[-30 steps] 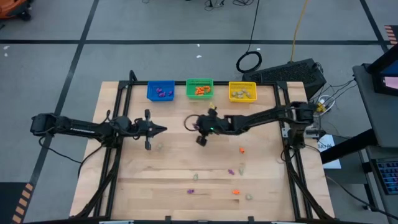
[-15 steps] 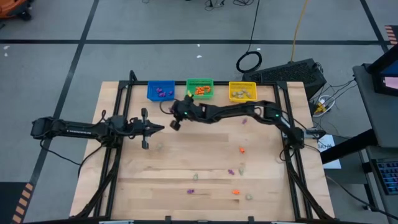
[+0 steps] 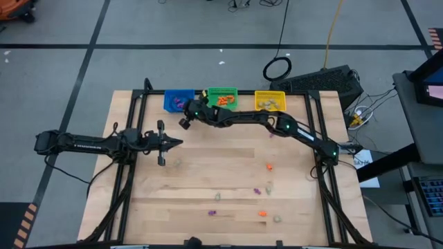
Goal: Sort Halloween decoration
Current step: Put the purple skeleton toy into the blue basket, then put the grey skull toy into the yellow basket
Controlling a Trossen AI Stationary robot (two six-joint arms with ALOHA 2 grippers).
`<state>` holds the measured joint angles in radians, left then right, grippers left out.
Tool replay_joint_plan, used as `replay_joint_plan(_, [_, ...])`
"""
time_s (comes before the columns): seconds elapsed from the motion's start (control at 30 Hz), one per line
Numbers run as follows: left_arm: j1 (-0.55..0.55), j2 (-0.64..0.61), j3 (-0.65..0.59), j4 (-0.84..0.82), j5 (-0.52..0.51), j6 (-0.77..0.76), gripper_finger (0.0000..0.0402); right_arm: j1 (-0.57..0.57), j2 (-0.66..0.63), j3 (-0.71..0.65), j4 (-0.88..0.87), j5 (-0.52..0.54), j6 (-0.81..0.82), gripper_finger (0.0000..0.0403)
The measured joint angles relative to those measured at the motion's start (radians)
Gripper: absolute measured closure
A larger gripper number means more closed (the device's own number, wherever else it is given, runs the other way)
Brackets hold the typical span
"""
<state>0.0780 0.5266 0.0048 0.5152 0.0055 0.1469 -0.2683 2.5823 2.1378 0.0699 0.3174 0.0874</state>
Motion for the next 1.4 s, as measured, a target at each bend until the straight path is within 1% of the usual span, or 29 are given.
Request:
replay_joint_plan(0.13, [0.000,0.000,0.000,-0.001,0.000,0.000,0.0394,-0.015,0.002,0.001,-0.002,0.025,0.025,0.0378])
replay_joint_plan(0.23, [0.000,0.000,0.000,-0.001,0.000,0.000,0.0394,-0.022,0.002,0.001,-0.003,0.024,0.024,0.0377])
replay_joint_plan(0.37, [0.000,0.000,0.000,-0.001,0.000,-0.002,0.0394,-0.028,0.002,0.001,-0.021,0.023,0.051,0.0364])
replay_joint_plan(0.47, [0.000,0.000,0.000,-0.001,0.000,-0.002,0.0394,-0.031,0.002,0.001,-0.047,0.023,0.080,0.0342])
replay_joint_plan(0.77, [0.000,0.000,-0.001,-0.001,0.000,-0.003,0.0394,-0.028,-0.005,0.001,-0.054,0.023,0.083,0.0257])
replay_joint_plan(0.87, [0.000,0.000,-0.001,-0.001,0.000,-0.003,0.0394,-0.021,-0.025,0.000,-0.068,0.021,0.068,0.0240])
replay_joint_plan(0.93, [0.000,0.000,-0.001,-0.001,0.000,-0.003,0.0394,-0.017,-0.049,0.000,-0.092,0.021,0.043,0.0238])
replay_joint_plan(1.0, [0.000,0.000,0.000,-0.001,0.000,-0.002,0.0394,-0.017,-0.080,0.000,-0.135,0.020,0.014,0.0245])
replay_joint_plan(1.07, [0.000,0.000,0.000,-0.001,0.000,-0.001,0.0394,-0.018,-0.110,0.001,-0.187,0.022,0.000,0.0267])
replay_joint_plan(1.13, [0.000,0.000,0.000,-0.001,0.000,0.001,0.0394,-0.018,-0.124,0.001,-0.233,0.027,-0.011,0.0304])
replay_joint_plan(1.2, [0.000,0.000,0.000,-0.001,-0.001,0.021,0.0394,-0.013,-0.121,0.001,-0.244,0.017,-0.011,0.0352])
replay_joint_plan(1.23, [0.000,0.000,0.000,-0.001,-0.001,0.028,0.0394,-0.005,-0.119,-0.009,-0.239,0.001,-0.015,0.0375])
replay_joint_plan(1.27, [0.000,0.000,0.000,-0.001,-0.004,0.037,0.0394,0.006,-0.114,-0.027,-0.210,-0.010,-0.020,0.0389])
replay_joint_plan(1.4, [0.000,0.000,0.000,-0.002,-0.008,0.044,0.0394,0.058,-0.123,-0.129,-0.061,-0.034,-0.015,0.0398])
